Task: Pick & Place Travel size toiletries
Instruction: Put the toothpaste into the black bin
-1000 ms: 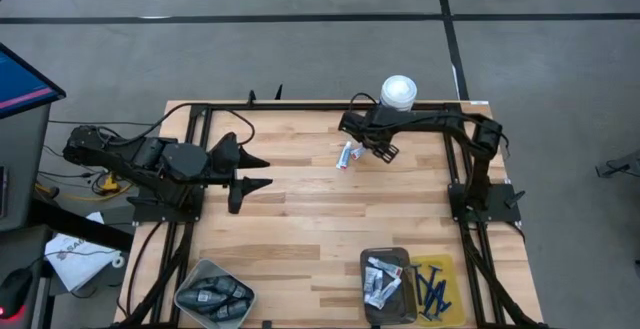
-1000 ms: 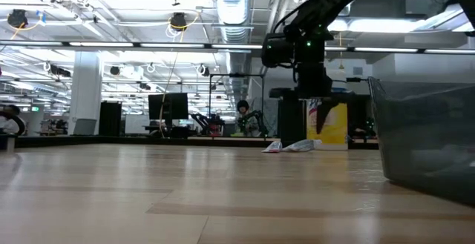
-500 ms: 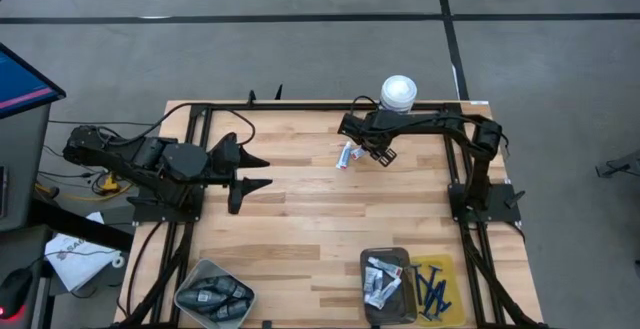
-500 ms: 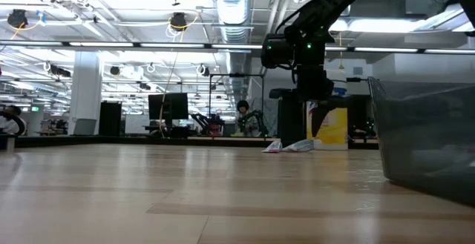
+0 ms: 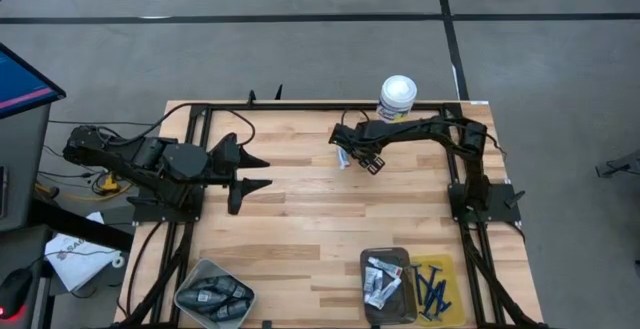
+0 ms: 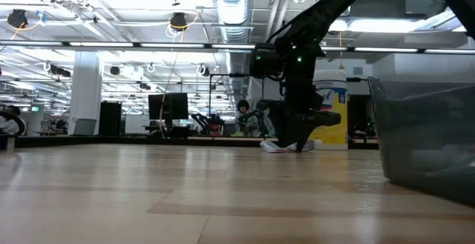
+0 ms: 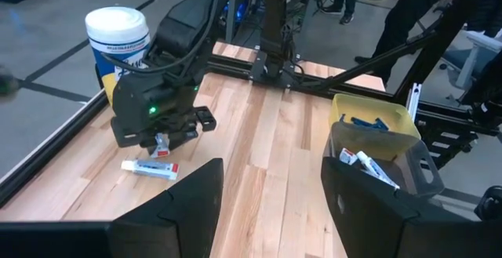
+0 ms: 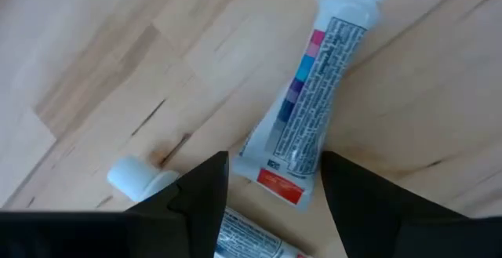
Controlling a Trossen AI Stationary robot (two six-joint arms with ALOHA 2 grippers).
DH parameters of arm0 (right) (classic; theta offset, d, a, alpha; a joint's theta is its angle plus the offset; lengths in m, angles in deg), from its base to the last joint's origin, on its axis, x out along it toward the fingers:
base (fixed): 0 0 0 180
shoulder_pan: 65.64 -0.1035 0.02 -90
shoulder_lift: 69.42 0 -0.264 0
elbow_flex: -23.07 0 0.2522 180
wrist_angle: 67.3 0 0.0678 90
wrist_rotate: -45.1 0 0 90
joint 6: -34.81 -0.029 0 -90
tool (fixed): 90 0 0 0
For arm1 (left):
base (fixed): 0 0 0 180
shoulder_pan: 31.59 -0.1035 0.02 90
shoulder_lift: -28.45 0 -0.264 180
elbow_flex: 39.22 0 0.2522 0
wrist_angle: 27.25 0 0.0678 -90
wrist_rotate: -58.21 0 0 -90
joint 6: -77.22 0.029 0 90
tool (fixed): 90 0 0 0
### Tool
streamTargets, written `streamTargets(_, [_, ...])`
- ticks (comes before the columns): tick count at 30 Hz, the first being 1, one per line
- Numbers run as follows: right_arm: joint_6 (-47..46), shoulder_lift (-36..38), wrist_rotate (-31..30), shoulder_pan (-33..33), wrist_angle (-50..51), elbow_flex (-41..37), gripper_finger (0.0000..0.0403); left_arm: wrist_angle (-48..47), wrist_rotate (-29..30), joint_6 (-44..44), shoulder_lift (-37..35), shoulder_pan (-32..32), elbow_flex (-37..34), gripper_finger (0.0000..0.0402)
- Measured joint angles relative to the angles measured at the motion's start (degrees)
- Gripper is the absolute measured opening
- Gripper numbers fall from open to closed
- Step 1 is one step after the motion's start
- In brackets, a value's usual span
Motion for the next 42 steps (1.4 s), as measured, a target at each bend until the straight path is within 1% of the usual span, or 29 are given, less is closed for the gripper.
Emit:
streamTargets(4, [-0.5,-0.1,0.3,-0.3,0.3,0.0,0.0178,0.0,-0.1,0.0,0.0,0.0,0.0,0.0213])
streamTargets(7, [-0.3,-0.1,0.5,-0.3,0.9,-0.1,0.0144,0.0,-0.1,0.0,0.0,0.0,0.0,0.0213])
streamTargets(10, [1.9,0.0,0.7,-0.3,1.3,-0.2,0.0107,0.0,-0.1,0.0,0.0,0.0,0.0,0.0213])
streamTargets(13, [3.2,0.0,0.8,-0.6,1.5,-0.2,0.0077,0.0,-0.1,0.0,0.0,0.0,0.0,0.0213])
streamTargets(21, [5.1,-0.1,0.5,-1.9,2.5,-0.2,0.0040,0.0,-0.1,0.0,0.0,0.0,0.0,0.0213])
streamTargets(25, [7.0,-0.1,0.5,-1.9,2.9,-0.2,0.0009,0.0,-0.1,0.0,0.0,0.0,0.0,0.0213])
streamTargets(31, [11.2,-0.1,0.7,-2.2,2.9,-0.1,0.0002,0.0,-0.1,0.0,0.0,0.0,0.0,0.0213])
streamTargets(35, [17.6,1.3,2.4,-3.0,3.0,-0.3,0.0001,0.0,0.0,0.0,0.0,0.0,0.0,0.0213])
streamTargets(38, [23.9,4.3,2.6,-4.1,3.4,-0.3,0.0001,0.0,0.0,0.0,0.0,0.0,0.0,0.0213])
streamTargets(40, [28.5,6.8,1.6,-5.0,4.2,-0.3,0.0001,0.0,0.0,0.0,0.0,0.0,0.0,0.0213])
streamTargets(42, [30.9,9.3,0.2,-5.8,5.9,-0.3,0.0000,0.0,0.0,0.0,0.0,0.0,0.0,0.0213])
